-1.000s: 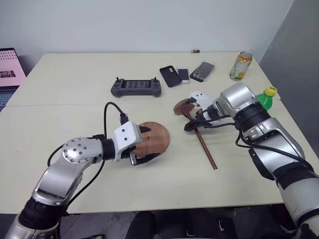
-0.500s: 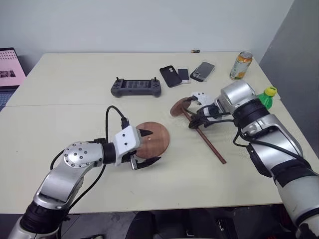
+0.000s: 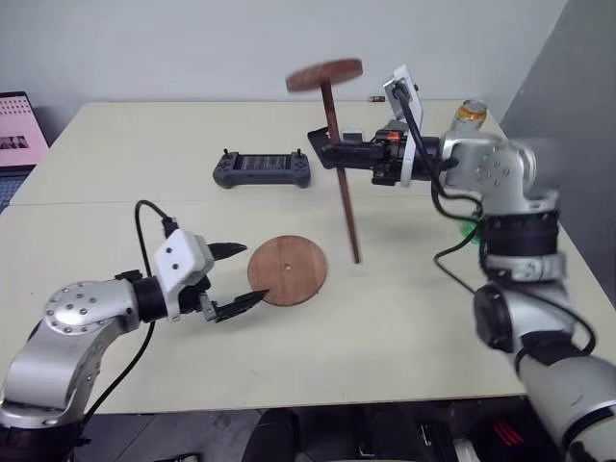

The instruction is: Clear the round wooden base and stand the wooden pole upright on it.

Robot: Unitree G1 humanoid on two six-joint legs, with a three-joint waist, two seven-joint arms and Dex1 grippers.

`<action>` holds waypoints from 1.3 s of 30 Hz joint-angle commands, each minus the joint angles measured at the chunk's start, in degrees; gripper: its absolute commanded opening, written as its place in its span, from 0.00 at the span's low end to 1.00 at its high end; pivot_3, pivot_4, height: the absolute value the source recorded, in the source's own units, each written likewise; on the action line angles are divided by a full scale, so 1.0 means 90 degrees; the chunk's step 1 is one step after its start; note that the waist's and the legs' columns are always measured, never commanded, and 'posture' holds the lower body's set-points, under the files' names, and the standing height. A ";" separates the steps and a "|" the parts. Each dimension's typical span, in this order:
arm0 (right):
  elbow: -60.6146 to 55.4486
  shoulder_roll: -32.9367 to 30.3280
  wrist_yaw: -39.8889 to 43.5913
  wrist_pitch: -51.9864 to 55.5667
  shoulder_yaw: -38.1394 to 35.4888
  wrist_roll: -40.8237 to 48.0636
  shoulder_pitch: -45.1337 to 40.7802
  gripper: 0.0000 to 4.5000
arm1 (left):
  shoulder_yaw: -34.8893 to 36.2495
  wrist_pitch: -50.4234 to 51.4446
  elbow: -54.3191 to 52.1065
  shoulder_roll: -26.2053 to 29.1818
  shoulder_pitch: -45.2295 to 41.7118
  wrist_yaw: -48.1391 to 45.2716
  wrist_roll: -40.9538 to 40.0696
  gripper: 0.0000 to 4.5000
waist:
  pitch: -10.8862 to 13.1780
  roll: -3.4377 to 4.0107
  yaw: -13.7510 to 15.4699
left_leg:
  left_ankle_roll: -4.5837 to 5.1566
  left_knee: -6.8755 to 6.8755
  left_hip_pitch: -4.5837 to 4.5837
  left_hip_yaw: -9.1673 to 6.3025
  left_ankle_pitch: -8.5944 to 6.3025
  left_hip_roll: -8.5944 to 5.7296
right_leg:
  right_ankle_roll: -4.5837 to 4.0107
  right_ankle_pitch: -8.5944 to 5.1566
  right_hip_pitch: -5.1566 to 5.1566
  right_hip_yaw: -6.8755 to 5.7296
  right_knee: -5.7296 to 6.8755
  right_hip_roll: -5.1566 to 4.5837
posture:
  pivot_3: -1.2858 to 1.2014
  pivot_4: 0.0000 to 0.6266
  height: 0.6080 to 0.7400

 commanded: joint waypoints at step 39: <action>0.1140 0.1240 0.0408 -0.6899 0.2550 -0.1752 0.2075 0.05 | 0.0282 -0.0470 0.0377 0.0181 0.0400 0.0017 0.0236 1.00 | -0.0006 -0.0008 0.0000 | -0.0001 0.0002 0.0024 0.0003 0.0001 -0.0002 | -0.0001 0.0004 0.0011 0.0005 0.0005 0.0000 | 0.52 0.24 1.00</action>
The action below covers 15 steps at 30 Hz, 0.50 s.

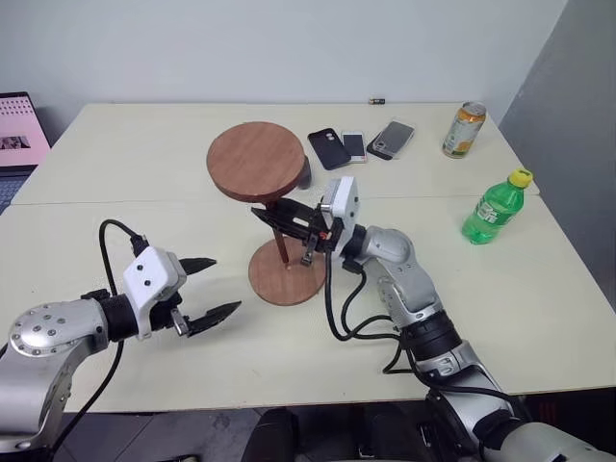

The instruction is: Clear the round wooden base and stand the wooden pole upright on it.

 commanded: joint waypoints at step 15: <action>0.0177 0.0057 -0.0037 -0.0299 0.0134 -0.0078 -0.0013 0.05 | -0.0020 -0.0038 0.0002 0.0037 -0.0141 0.0017 -0.0032 1.00 | -0.0001 -0.0001 0.0001 | 0.0000 0.0000 0.0000 0.0001 0.0000 0.0001 | 0.0000 0.0000 0.0000 0.0000 0.0001 0.0000 | 0.52 0.24 1.00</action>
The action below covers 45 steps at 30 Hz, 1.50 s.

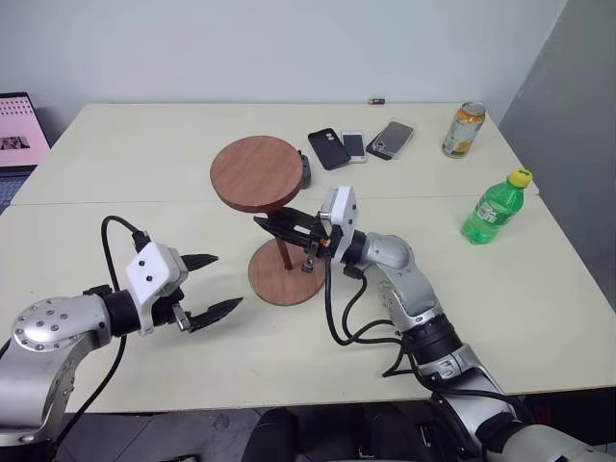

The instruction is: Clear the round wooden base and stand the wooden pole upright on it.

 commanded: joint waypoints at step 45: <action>0.1304 -0.0520 -0.0712 0.0755 0.0087 -0.0663 -0.0007 0.05 | 0.0165 -0.0159 -0.0028 0.0047 -0.0101 -0.0038 -0.0115 1.00 | -0.0158 0.0025 0.0038 | 0.0004 -0.0027 0.0169 0.0000 -0.0003 -0.0002 | -0.0006 -0.0007 0.0160 0.0003 -0.0015 -0.0002 | 0.52 0.24 1.00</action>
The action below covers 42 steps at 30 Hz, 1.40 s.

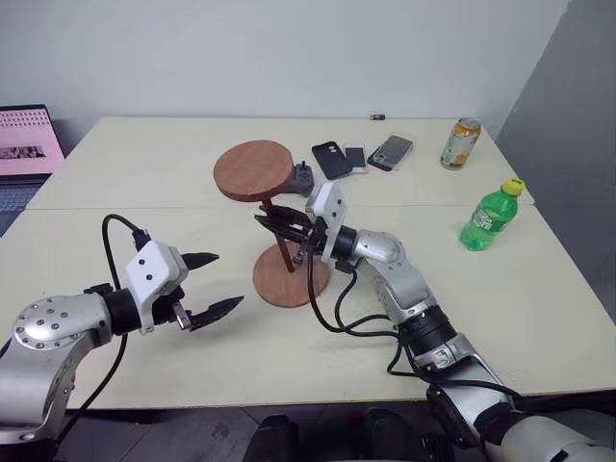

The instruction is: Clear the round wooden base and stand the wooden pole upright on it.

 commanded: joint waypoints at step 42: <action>0.0528 -0.1171 -0.0435 0.1409 0.0395 -0.0551 0.0540 0.05 | 0.0066 0.0323 -0.0078 0.0200 -0.0144 -0.0079 -0.0128 1.00 | -0.0054 0.0053 0.0166 | 0.0027 -0.0010 0.0023 -0.0010 -0.0016 -0.0003 | 0.0012 -0.0029 0.0007 -0.0009 -0.0043 -0.0008 | 0.52 0.24 1.00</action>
